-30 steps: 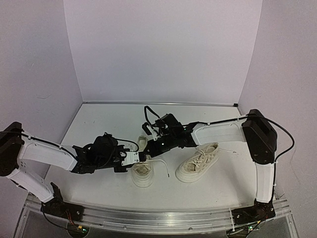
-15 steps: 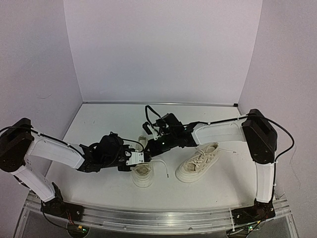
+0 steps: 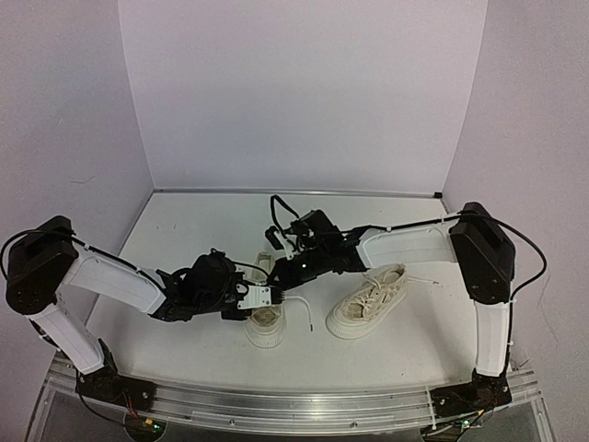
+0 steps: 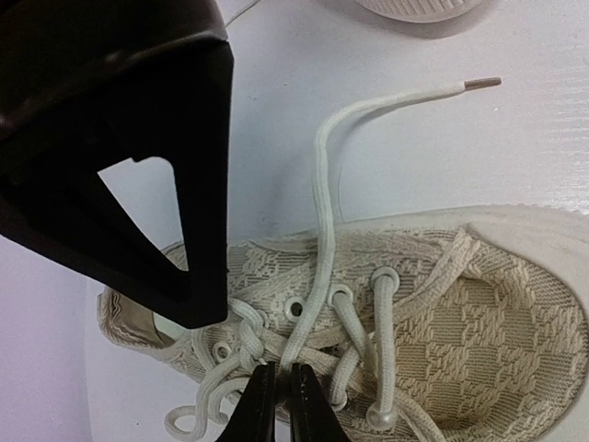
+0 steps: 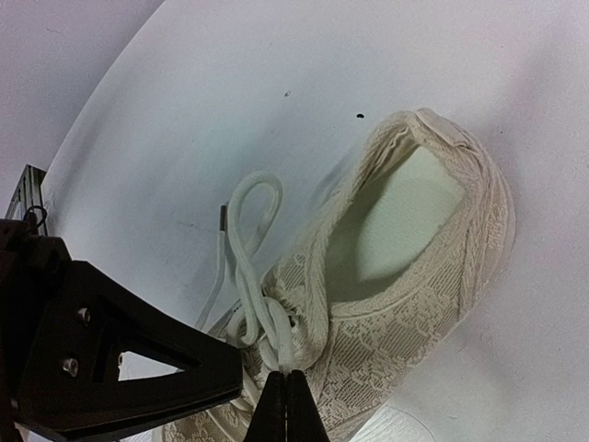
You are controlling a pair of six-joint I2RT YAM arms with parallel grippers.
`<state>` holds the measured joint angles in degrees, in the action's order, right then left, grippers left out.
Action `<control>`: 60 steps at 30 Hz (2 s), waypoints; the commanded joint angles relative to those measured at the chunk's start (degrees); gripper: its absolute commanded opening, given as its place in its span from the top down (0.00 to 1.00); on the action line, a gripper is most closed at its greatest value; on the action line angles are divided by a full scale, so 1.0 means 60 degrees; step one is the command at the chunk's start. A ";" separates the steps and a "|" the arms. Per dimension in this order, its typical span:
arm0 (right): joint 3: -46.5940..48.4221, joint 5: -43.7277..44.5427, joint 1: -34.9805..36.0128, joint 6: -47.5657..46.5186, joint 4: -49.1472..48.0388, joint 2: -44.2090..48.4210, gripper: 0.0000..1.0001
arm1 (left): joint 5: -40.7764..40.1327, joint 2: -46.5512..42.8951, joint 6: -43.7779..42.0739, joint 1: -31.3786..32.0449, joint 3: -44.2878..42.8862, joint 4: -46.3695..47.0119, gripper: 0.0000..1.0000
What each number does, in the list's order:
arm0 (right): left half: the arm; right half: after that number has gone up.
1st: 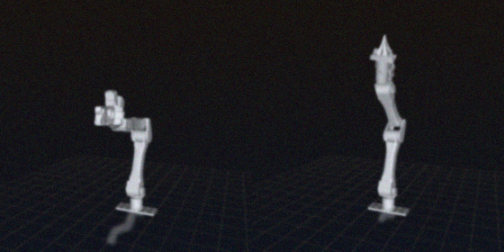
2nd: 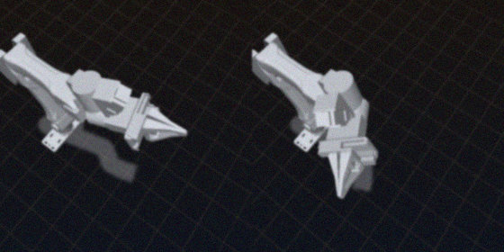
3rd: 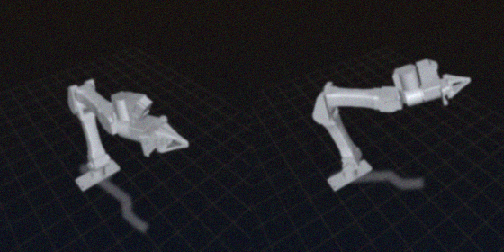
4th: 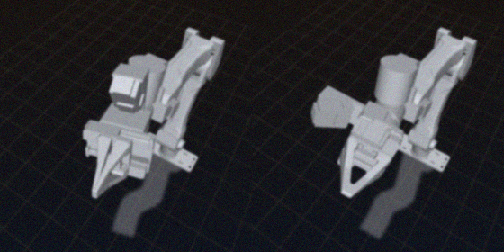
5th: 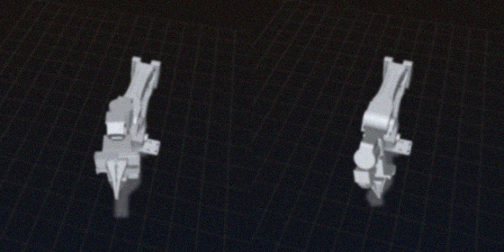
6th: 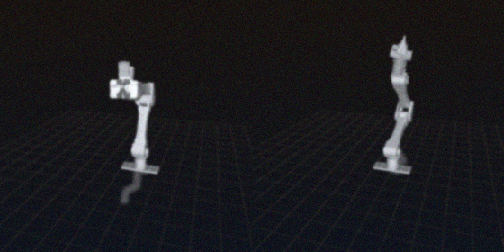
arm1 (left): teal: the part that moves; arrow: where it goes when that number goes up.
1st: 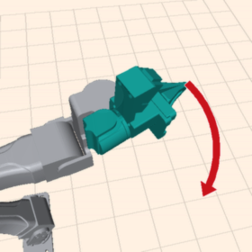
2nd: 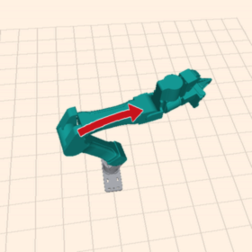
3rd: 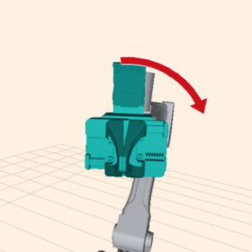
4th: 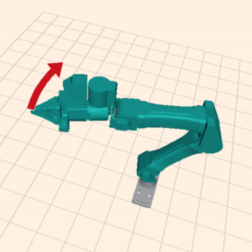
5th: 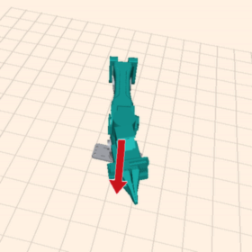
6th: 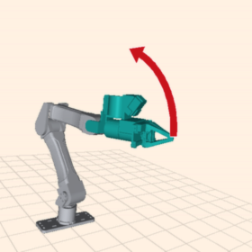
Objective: Tie the shoes
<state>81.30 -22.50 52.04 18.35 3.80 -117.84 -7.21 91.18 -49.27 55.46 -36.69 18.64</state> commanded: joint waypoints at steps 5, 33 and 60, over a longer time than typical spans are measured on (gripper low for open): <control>-0.0019 -0.0169 -0.0061 0.0106 -0.0328 0.0304 1.00 | -0.0448 -0.0145 0.0101 0.0036 -0.0203 0.0430 1.00; -0.0242 -0.0462 -0.0078 0.0509 -0.0880 0.0480 1.00 | 0.0251 -0.0216 0.2320 -0.0446 0.0547 0.1868 1.00; -0.0444 -0.0697 -0.0104 0.1162 -0.1422 0.0348 1.00 | 0.2144 0.0505 0.4534 -0.1218 0.1360 0.4570 1.00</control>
<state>79.08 -27.12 51.77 24.23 -2.28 -117.83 2.92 93.02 -24.44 48.27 -28.97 41.78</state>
